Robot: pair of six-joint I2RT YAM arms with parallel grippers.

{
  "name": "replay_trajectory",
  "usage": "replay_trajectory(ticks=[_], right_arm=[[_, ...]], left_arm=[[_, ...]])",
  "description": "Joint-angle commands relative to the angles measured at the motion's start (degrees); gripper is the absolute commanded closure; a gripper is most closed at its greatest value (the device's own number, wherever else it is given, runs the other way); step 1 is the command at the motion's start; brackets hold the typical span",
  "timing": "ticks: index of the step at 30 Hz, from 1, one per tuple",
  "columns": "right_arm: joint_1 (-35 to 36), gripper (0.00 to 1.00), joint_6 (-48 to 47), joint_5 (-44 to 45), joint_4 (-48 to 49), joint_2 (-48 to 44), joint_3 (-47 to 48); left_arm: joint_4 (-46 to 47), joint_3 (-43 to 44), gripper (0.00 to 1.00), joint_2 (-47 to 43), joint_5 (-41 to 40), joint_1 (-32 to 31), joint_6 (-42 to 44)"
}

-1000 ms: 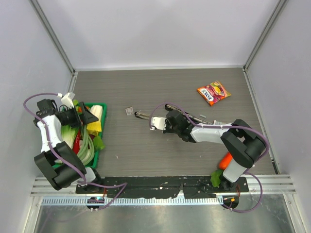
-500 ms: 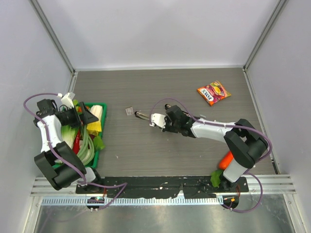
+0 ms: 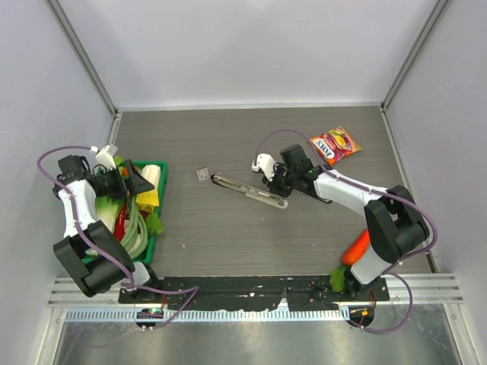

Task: Load the staples into the stapler
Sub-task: Install the staple into the stapler.

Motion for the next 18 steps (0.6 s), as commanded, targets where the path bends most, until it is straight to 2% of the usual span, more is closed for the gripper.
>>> replay_trajectory(ticks=[1, 10, 18], right_arm=[[-1.55, 0.92, 1.67, -5.35, -0.57, -1.9, 1.26], [-2.08, 0.92, 1.15, -7.63, 0.31, 0.21, 1.17], [-7.87, 0.91, -2.8, -17.73, -0.91, 0.65, 3.09]], left_arm=[[-0.03, 0.08, 0.0, 0.34, 0.12, 0.54, 1.01], [-0.03, 0.08, 0.0, -0.02, -0.14, 0.54, 0.83], [0.06, 0.08, 0.0, 0.34, 0.12, 0.54, 0.92]])
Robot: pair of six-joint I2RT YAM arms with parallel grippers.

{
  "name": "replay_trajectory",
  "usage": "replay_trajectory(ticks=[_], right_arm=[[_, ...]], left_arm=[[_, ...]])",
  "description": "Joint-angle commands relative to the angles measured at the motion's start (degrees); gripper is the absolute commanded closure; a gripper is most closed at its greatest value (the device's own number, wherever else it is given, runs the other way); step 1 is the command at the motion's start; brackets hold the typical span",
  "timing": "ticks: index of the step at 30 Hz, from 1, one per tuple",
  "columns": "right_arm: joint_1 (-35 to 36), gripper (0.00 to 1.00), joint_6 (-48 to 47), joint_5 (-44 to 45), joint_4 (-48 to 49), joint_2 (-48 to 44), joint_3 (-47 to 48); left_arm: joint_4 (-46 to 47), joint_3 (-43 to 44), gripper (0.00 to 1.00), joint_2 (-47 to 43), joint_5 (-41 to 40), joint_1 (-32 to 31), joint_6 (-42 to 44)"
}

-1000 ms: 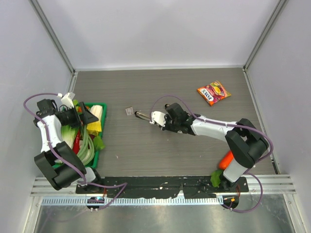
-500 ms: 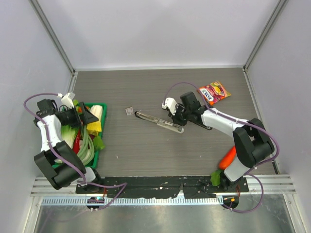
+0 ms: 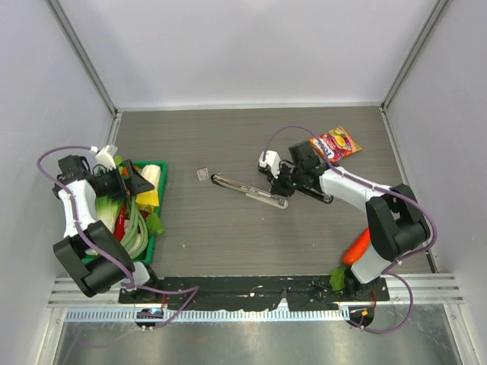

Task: Load the staples into the stapler
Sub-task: Install the staple into the stapler.

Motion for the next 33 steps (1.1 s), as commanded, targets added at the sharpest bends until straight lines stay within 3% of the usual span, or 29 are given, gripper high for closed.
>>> replay_trajectory(ticks=[1, 10, 33], right_arm=[[-3.4, 0.91, -3.68, -8.38, -2.74, 0.76, 3.78], [-5.86, 0.91, -8.78, -13.22, -9.18, 4.72, 8.7], [-4.02, 0.91, -4.04, -10.94, -6.64, 2.79, 4.75]], left_arm=[[0.06, 0.08, 0.0, 0.49, 0.14, 0.54, 0.86], [0.06, -0.09, 0.0, 0.4, 0.14, 0.45, 0.94], [0.24, 0.26, 0.0, 1.37, -0.12, 0.54, 1.03]])
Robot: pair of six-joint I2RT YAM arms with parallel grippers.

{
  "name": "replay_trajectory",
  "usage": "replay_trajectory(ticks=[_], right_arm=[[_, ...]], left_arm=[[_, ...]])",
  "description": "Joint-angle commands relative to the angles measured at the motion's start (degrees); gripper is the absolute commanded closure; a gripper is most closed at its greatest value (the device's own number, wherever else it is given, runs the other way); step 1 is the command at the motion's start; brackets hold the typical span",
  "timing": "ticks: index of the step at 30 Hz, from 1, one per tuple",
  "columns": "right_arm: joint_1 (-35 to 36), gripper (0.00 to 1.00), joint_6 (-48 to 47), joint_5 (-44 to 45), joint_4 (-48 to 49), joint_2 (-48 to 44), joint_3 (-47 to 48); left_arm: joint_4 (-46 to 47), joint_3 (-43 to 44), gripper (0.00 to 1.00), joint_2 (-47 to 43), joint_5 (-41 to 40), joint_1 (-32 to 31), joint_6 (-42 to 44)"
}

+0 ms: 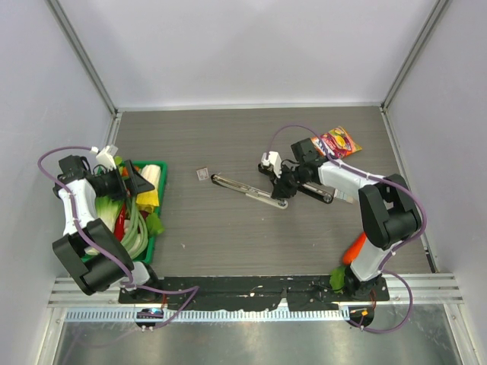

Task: Load the staples into the stapler
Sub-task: Install the staple into the stapler.

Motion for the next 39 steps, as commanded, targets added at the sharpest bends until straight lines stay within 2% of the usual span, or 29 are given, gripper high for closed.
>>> replay_trajectory(ticks=[1, 39], right_arm=[[0.9, 0.91, 1.25, -0.06, 1.25, -3.2, 0.36], [0.02, 0.91, 2.75, -1.81, 0.02, 0.66, 1.59]], left_arm=[[0.22, 0.26, 0.0, 0.5, -0.14, 0.54, 1.01], [0.22, 0.35, 0.0, 0.85, -0.14, 0.54, 0.83]])
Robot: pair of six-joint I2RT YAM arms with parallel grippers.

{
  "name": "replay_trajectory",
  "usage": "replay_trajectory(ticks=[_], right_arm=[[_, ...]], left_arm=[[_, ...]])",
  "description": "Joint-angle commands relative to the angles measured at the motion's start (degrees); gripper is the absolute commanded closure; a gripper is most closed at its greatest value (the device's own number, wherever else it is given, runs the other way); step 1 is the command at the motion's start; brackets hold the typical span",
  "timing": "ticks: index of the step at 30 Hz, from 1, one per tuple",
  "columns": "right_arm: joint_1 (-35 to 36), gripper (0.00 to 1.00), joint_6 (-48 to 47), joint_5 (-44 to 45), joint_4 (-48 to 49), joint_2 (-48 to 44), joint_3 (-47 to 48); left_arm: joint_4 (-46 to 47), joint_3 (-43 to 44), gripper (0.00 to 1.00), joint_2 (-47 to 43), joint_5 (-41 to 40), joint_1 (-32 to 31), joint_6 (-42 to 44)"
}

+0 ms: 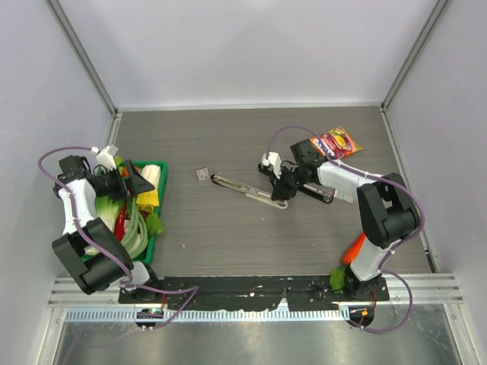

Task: Load the staples into the stapler
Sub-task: Install the staple into the stapler.

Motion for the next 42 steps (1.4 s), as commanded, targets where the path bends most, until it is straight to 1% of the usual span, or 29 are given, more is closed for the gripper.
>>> replay_trajectory(ticks=[1, 12, 17, 26, 31, 42], right_arm=[[-0.44, 0.92, 0.62, -1.55, 0.26, -0.01, 1.83], [-0.7, 0.91, 1.24, -2.87, 0.53, -3.44, 2.0], [-1.05, 0.92, 0.98, -2.34, 0.53, -2.3, 2.0], [-2.2, 0.92, 2.38, -4.71, 0.7, -3.27, 2.53], [-2.28, 0.92, 2.47, -4.71, 0.53, -2.13, 2.62], [-2.28, 0.91, 0.28, -4.63, -1.32, -0.19, 2.88]], left_arm=[[0.22, 0.35, 0.0, 0.58, -0.16, 0.54, 0.92], [0.22, 0.43, 0.0, 0.76, -0.16, 0.54, 0.92], [0.22, 0.35, 0.0, 0.59, -0.08, 0.45, 0.92], [0.13, 0.43, 0.0, 0.76, 0.01, 0.54, 0.83], [0.13, 0.43, 0.0, 0.67, -0.07, 0.54, 0.92], [0.22, 0.43, 0.0, 0.94, -0.07, 0.54, 1.01]])
